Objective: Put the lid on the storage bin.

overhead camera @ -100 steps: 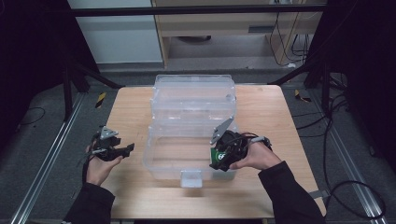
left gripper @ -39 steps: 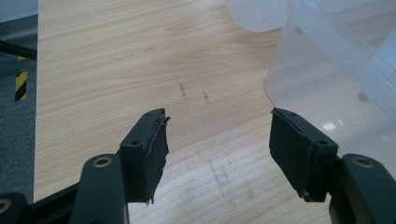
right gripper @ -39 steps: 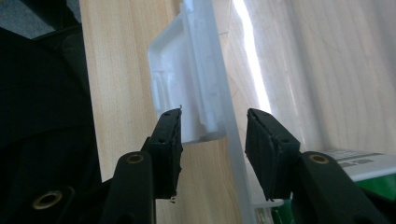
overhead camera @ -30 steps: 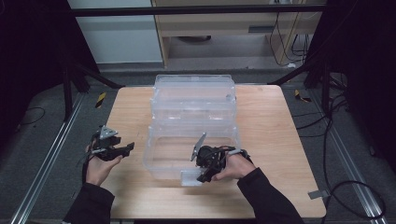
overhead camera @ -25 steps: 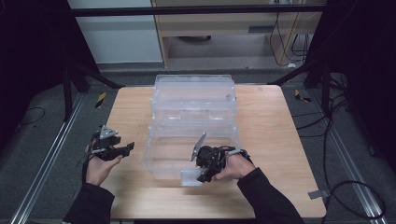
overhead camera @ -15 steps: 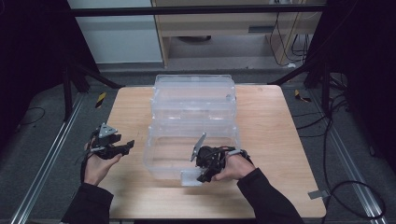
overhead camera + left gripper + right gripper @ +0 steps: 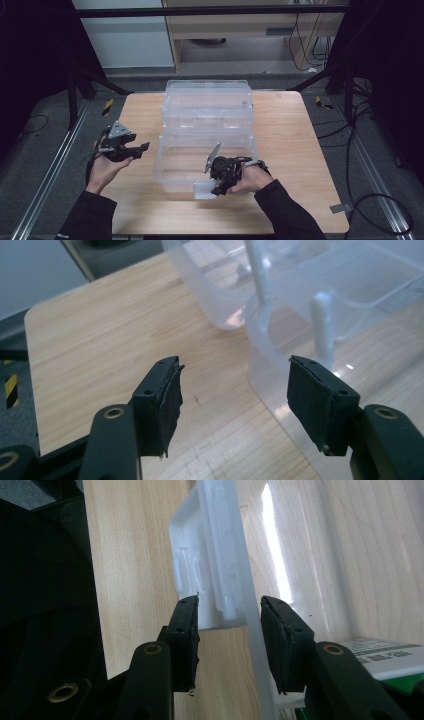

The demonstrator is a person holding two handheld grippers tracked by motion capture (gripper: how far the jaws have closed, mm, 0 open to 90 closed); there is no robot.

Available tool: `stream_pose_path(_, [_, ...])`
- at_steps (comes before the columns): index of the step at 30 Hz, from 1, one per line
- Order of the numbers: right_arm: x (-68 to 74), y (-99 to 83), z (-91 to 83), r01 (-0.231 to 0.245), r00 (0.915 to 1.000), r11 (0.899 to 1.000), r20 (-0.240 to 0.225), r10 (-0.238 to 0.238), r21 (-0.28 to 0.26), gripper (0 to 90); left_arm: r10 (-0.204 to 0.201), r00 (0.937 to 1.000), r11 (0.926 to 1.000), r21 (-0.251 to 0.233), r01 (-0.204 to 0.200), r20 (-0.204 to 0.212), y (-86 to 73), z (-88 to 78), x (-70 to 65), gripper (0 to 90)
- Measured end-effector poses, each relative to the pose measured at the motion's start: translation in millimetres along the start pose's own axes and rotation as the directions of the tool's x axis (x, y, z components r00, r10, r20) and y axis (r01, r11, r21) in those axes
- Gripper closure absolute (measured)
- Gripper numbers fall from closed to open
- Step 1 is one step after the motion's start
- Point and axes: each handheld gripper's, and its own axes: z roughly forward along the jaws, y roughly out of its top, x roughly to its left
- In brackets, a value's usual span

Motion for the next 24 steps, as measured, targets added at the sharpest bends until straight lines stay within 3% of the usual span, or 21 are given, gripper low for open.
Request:
stream_pose_path(4, [0.0,0.0,0.0,0.002,1.0000,1.000,-0.001,-0.002,0.000,60.2,0.051,0.9977,0.9987,-0.009,-0.051,0.045,14.1,-4.2,-1.7,37.9])
stream_pose_path(6, [-0.2,-0.1,0.0,0.003,1.0000,1.000,-0.001,-0.003,-0.001,60.2,0.098,0.9928,0.9952,-0.008,-0.097,0.069,21.4,-5.5,-3.6,37.9])
stream_pose_path(10, [-0.4,-0.1,-0.2,0.008,1.0000,1.000,-0.004,-0.008,0.002,60.2,0.165,0.9785,0.9864,-0.021,-0.163,0.124,34.3,-4.8,-8.5,37.3])
stream_pose_path(18, [0.1,-0.2,-0.5,0.006,1.0000,1.000,-0.004,-0.006,0.005,60.3,0.246,0.9541,0.9693,-0.032,-0.244,0.172,57.0,-3.7,-13.4,37.4])
stream_pose_path(24, [-0.5,-0.1,-0.2,0.010,0.9999,1.000,-0.005,-0.010,0.001,60.3,0.319,0.9241,0.9472,-0.034,-0.319,0.211,71.4,-2.4,-14.8,37.7])
